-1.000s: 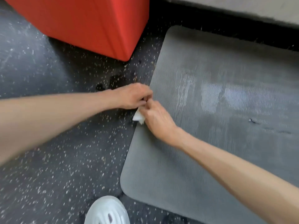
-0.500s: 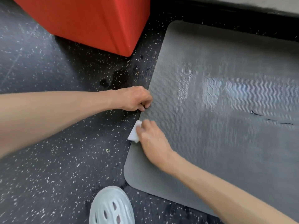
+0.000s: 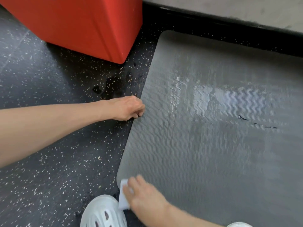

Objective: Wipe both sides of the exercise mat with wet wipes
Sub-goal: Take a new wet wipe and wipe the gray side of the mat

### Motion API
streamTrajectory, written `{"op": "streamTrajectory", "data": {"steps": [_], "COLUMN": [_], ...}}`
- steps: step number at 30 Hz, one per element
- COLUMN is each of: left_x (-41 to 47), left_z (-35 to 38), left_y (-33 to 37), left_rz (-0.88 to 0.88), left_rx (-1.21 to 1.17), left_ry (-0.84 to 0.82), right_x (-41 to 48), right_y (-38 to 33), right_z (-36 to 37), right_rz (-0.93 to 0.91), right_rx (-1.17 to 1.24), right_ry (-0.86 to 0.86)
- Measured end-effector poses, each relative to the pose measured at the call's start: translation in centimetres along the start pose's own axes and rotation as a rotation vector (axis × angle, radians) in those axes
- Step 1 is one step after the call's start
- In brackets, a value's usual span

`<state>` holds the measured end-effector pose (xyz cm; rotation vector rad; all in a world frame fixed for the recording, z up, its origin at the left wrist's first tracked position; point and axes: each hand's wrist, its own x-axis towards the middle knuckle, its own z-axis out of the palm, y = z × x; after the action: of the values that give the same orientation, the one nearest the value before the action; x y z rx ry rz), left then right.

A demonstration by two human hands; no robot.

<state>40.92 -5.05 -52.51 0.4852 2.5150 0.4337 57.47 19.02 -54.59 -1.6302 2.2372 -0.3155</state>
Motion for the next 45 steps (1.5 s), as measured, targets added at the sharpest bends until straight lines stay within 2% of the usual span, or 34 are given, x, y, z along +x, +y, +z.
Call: {"op": "streamTrajectory", "data": {"steps": [2, 4, 8, 11, 14, 20, 22, 26, 28, 30, 32, 34, 38, 40, 42, 45], "left_x": [0.0, 0.0, 0.2, 0.4, 0.6, 2.0, 2.4, 2.5, 2.6, 2.8, 3.1, 3.3, 2.8, 2.9, 3.3, 4.6], "left_z": [0.5, 1.0, 1.0, 0.8, 1.3, 1.7, 1.6, 1.8, 2.2, 2.8, 3.6, 4.2, 5.8, 6.5, 6.6, 5.8], "left_y": [0.0, 0.1, 0.4, 0.4, 0.6, 2.6, 3.2, 3.9, 4.5, 5.3, 6.2, 6.9, 7.0, 6.6, 6.4, 5.8], "left_rz": [0.038, 0.045, 0.051, 0.045, 0.046, 0.021, 0.016, 0.003, -0.031, -0.076, -0.142, -0.201, -0.181, -0.205, -0.253, -0.358], "left_rx": [-0.015, -0.042, -0.047, -0.046, -0.056, -0.063, -0.032, -0.041, -0.057, -0.073, -0.098, -0.106, -0.03, -0.004, -0.02, -0.071], "left_ry": [0.044, 0.091, 0.089, 0.086, 0.147, 0.233, 0.228, 0.223, 0.224, 0.261, 0.349, 0.452, 0.597, 0.651, 0.706, 0.791], "right_x": [-1.0, 0.0, 2.1, -0.9, -3.5, 2.8, 1.9, -3.3, -2.2, 0.8, 3.2, 3.4, -1.4, -1.4, 1.2, 4.5], "right_y": [-0.2, 1.3, 4.6, 2.8, 2.4, 11.9, 11.4, 7.5, 9.5, 13.1, 16.4, 16.6, 13.0, 14.5, 17.7, 20.7], "right_z": [0.7, -0.6, -2.8, -1.1, -0.7, -5.5, -4.9, -3.4, -4.1, -5.4, -6.9, -6.7, -5.0, -6.0, -7.2, -8.5], "right_rz": [-0.048, -0.031, 0.166, 0.069, -0.054, 0.257, 0.19, -0.084, -0.103, 0.003, 0.184, 0.23, -0.12, -0.248, -0.178, 0.131], "right_rx": [-0.037, -0.072, 0.045, -0.024, 0.021, 0.03, 0.003, -0.034, -0.052, -0.068, -0.085, -0.089, -0.108, -0.16, -0.191, -0.202], "right_ry": [-0.053, -0.011, 0.111, 0.045, -0.014, 0.257, 0.234, 0.026, 0.054, 0.194, 0.326, 0.333, 0.135, 0.092, 0.17, 0.353]}}
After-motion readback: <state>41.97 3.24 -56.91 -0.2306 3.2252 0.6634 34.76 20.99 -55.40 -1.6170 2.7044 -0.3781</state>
